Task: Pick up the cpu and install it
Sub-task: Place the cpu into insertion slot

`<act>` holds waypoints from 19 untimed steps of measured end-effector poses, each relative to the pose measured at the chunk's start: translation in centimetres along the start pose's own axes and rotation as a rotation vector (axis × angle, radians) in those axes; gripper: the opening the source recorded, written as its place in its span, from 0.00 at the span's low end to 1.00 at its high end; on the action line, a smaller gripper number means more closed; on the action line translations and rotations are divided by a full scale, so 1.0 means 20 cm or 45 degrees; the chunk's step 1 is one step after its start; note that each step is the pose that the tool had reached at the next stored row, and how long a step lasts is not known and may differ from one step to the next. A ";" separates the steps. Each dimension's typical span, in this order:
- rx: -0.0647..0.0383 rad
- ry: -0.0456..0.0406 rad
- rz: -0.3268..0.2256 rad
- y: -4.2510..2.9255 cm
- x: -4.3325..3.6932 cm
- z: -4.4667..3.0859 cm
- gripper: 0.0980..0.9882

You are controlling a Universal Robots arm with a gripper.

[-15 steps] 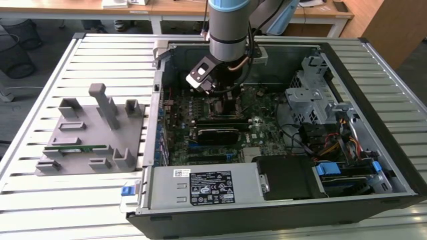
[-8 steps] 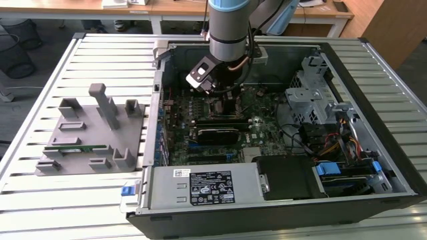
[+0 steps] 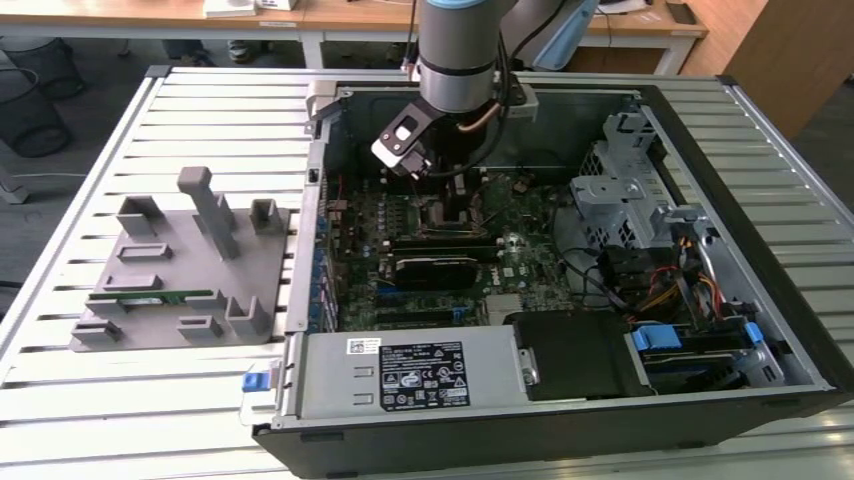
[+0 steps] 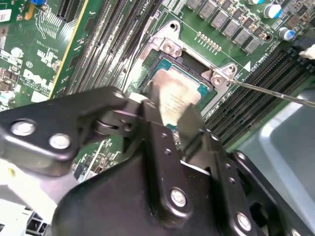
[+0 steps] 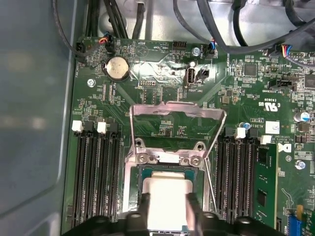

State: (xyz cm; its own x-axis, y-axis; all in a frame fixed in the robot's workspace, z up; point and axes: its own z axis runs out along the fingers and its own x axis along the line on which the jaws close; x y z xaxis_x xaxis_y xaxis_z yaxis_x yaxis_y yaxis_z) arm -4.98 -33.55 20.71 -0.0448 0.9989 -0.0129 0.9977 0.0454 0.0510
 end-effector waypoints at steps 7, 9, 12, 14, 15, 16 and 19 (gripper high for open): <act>0.000 0.000 0.000 0.001 0.000 -0.023 0.08; 0.000 0.000 0.000 0.002 0.000 -0.033 0.02; 0.000 0.000 0.000 0.003 -0.001 -0.049 0.01; 0.000 0.000 0.000 0.003 -0.001 -0.059 0.01; 0.000 0.000 0.000 0.003 -0.001 -0.063 0.01; 0.000 0.000 0.000 0.003 -0.001 -0.068 0.01; 0.000 0.000 0.000 0.004 -0.001 -0.081 0.01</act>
State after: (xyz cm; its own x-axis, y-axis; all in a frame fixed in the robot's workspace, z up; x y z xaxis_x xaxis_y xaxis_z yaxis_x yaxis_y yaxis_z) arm -4.98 -33.55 22.33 -0.0448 0.9989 -0.0128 0.9977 0.0454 0.0510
